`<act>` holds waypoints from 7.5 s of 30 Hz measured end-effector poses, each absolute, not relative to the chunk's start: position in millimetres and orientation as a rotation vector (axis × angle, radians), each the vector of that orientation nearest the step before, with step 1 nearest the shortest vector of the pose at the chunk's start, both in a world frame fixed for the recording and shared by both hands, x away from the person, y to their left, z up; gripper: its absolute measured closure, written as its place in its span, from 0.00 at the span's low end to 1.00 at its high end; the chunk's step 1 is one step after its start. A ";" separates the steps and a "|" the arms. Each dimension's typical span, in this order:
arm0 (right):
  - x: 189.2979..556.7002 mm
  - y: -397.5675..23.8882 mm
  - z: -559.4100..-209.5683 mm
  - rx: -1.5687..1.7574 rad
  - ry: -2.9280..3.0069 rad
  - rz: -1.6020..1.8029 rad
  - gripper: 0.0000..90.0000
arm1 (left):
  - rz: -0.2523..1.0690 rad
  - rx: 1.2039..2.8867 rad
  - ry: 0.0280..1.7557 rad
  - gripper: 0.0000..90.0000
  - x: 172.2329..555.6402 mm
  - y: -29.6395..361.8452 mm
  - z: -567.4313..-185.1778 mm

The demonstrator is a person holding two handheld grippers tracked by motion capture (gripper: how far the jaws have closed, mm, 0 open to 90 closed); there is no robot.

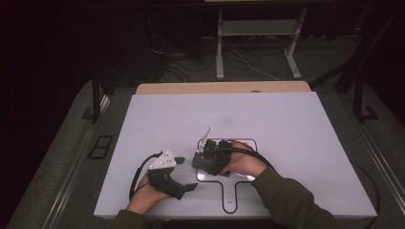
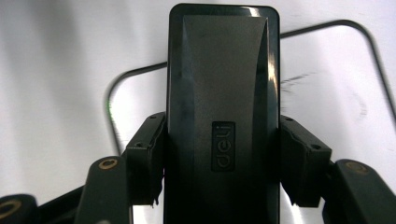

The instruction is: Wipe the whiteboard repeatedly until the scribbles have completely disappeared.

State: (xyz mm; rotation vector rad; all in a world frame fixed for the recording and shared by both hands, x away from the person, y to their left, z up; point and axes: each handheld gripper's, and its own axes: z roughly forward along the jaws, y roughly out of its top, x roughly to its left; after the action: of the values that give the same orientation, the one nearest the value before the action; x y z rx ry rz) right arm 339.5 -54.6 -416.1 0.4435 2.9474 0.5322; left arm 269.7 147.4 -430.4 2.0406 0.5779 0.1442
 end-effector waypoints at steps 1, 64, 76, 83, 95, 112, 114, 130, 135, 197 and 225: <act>335.9 -54.1 -416.1 0.425 2.952 0.534 0.43 | 0.146 2.042 0.574 0.00 270.0 147.5 -430.4; 335.1 -46.4 -417.3 0.420 2.957 0.523 0.43 | 0.153 2.048 0.567 0.00 270.1 147.6 -429.8; 334.5 -46.0 -417.8 0.429 2.965 0.531 0.43 | 0.148 2.045 0.569 0.00 270.0 147.4 -430.1; 336.3 -46.7 -418.9 0.430 2.954 0.553 0.43 | 0.156 2.052 0.561 0.00 270.1 147.4 -429.7; 372.4 -50.8 -419.9 0.577 2.908 0.561 0.43 | 0.159 2.053 0.560 0.00 270.7 148.5 -429.4; 401.5 -62.5 -418.2 0.714 2.876 0.603 0.42 | 0.155 2.047 0.564 0.00 270.7 148.9 -429.7; 399.9 -63.0 -415.0 0.719 2.875 0.624 0.43 | 0.156 2.048 0.563 0.00 270.8 149.2 -429.7; 387.4 -52.3 -413.1 0.652 2.870 0.562 0.43 | 0.162 2.051 0.556 0.00 270.5 148.9 -429.0; 404.6 -58.5 -413.8 0.735 2.794 0.544 0.43 | 0.157 2.047 0.564 0.00 270.5 149.1 -429.5; 321.9 -49.9 -412.1 0.413 2.950 0.532 0.43 | 0.168 2.044 0.566 0.00 271.0 149.5 -428.8; 418.7 -72.5 -411.8 0.816 2.800 0.623 0.43 | 0.162 2.041 0.574 0.00 271.2 151.5 -428.5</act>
State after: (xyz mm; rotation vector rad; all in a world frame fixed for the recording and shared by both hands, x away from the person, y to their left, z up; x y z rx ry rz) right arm 418.7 -72.5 -411.8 0.8161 2.8003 0.6234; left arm 271.2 151.5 -428.5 2.0411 0.5743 0.1619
